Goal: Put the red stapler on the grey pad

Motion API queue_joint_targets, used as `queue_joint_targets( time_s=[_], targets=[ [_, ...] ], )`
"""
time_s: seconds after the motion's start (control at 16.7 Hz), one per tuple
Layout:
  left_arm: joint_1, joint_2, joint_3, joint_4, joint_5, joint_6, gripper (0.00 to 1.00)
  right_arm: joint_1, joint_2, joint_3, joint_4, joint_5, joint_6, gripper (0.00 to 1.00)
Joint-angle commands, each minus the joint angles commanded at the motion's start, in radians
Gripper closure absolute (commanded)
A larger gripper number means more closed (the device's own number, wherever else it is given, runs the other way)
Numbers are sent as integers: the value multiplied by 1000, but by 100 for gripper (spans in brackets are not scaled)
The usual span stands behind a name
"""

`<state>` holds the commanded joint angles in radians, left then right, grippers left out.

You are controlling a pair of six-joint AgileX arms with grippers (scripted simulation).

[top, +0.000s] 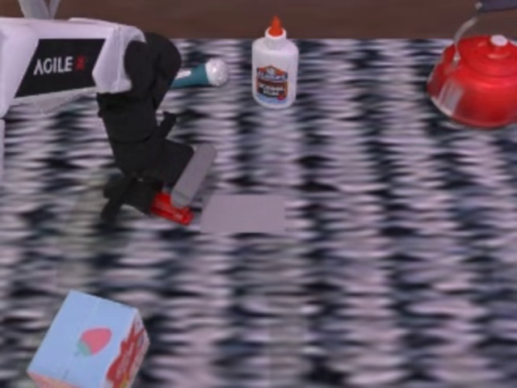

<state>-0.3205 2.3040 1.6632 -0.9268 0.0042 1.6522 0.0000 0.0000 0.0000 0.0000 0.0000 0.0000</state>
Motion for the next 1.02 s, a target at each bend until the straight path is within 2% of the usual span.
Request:
queue_joint_targets(
  time_s=[0.12,0.18,0.72,1.02],
  targets=[
    [0,0,0,0,0,0,98,0,0,0,0,0,0,0],
    [0,0,0,0,0,0,100,0,0,0,0,0,0,0],
    [1,-1,3,-3,0,1,100,0,0,0,0,0,0,0],
    [13,-45,125,-171,-1,0,100,0,0,0,0,0,0,0]
  ],
)
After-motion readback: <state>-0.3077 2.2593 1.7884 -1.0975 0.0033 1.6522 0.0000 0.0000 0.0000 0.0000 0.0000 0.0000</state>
